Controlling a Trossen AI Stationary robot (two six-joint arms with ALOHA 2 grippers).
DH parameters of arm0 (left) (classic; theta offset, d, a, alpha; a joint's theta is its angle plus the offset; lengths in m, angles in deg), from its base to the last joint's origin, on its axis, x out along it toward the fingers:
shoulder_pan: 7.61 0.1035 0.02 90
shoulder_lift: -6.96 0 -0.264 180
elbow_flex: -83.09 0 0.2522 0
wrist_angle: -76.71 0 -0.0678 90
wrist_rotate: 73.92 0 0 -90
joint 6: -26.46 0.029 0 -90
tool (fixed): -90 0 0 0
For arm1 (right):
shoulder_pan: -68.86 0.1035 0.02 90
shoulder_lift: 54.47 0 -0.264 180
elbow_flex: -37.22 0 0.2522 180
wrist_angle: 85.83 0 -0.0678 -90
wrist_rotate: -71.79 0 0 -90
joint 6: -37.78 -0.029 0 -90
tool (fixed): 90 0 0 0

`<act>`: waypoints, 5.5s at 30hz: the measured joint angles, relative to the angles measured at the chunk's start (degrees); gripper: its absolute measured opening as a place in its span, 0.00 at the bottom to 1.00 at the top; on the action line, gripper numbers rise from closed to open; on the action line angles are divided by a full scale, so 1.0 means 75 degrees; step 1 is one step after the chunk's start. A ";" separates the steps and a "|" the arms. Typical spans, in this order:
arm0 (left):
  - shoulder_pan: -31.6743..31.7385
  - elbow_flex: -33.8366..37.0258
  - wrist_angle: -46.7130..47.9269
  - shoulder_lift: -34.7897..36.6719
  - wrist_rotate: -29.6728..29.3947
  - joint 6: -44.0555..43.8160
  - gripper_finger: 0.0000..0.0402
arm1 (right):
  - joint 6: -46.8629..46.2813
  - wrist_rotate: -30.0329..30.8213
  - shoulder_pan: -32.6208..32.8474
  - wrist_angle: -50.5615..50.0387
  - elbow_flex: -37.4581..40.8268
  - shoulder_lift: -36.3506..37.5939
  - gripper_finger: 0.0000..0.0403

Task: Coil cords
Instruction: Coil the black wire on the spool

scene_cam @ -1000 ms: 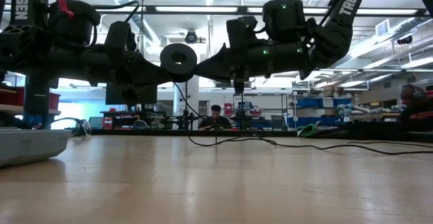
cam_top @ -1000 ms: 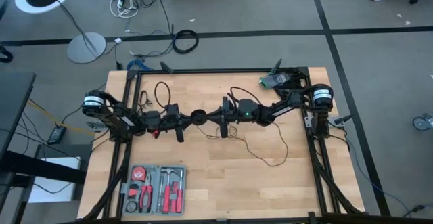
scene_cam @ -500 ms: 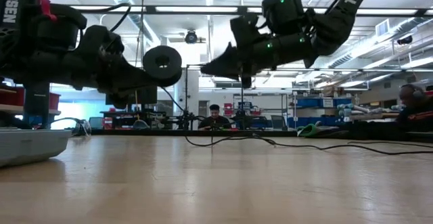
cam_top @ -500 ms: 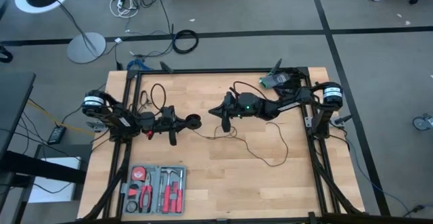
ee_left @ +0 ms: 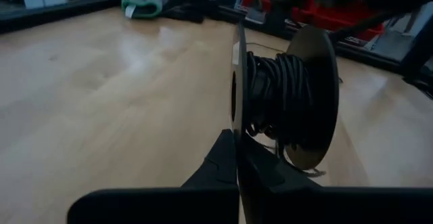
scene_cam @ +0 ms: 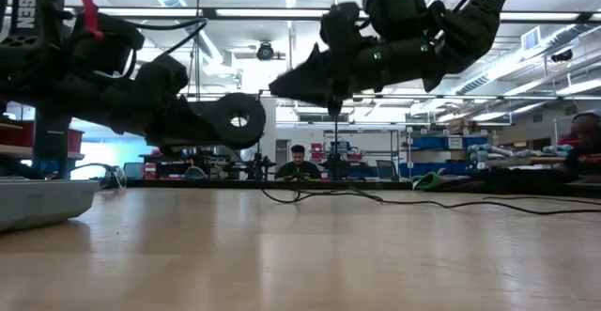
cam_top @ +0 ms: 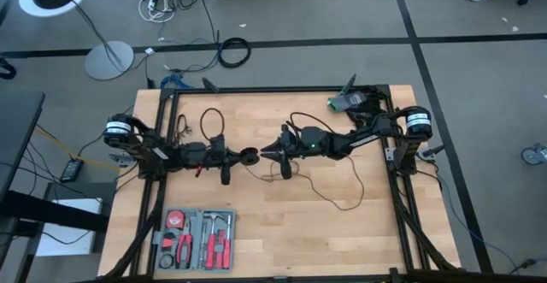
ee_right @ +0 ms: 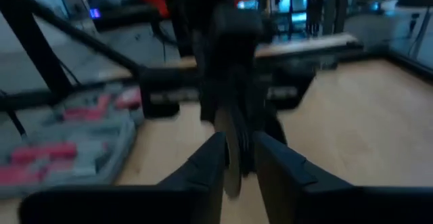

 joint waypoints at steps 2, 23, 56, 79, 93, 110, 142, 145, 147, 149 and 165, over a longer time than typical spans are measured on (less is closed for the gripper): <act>0.0000 -0.0062 0.0083 0.0000 0.0016 0.0061 0.00 | 0.0066 0.0004 0.0039 -0.0278 -0.0004 -0.0010 0.25; 0.0003 -0.0522 0.0123 0.0000 0.0112 0.0270 0.00 | 0.0337 0.0219 0.0073 -0.0681 -0.0033 -0.0006 0.28; 0.0006 -0.0560 -0.0935 -0.0015 0.0593 -0.0045 0.01 | -0.0815 0.0560 0.0475 -0.0593 0.0057 0.0017 0.00; 0.0009 -0.0550 -0.1585 0.0000 0.0970 -0.0157 0.01 | -0.1059 0.0368 0.0498 -0.0430 0.0069 -0.0006 0.00; -0.0009 -0.0549 -0.1336 0.0015 0.0112 -0.0267 0.00 | -0.1002 0.0523 0.0412 -0.0721 0.0087 0.0034 0.13; -0.0364 -0.0363 -0.1212 0.0015 -0.3207 -0.0738 0.00 | -0.1282 0.1069 0.0019 -0.3288 0.0084 0.0833 0.15; -0.0449 -0.0360 -0.1216 0.0003 -0.4687 -0.4597 0.00 | -0.1283 0.1816 0.0437 -0.2927 0.0069 0.0618 0.15; -0.0446 -0.0360 -0.1206 0.0003 -0.4670 -0.4765 0.00 | -0.1283 0.1816 0.0437 -0.2917 0.0069 0.0618 0.15; -0.0446 -0.0360 -0.1200 0.0003 -0.4617 -0.4778 0.00 | -0.1283 0.1816 0.0437 -0.2918 0.0069 0.0618 0.15; -0.0446 -0.0360 -0.1200 0.0003 -0.4594 -0.4777 0.00 | -0.1283 0.1814 0.0437 -0.2911 0.0069 0.0618 0.15; -0.0446 -0.0354 -0.1230 0.0002 -0.4403 -0.4032 0.00 | -0.0786 0.1796 0.0779 -0.2407 0.0069 0.0170 0.15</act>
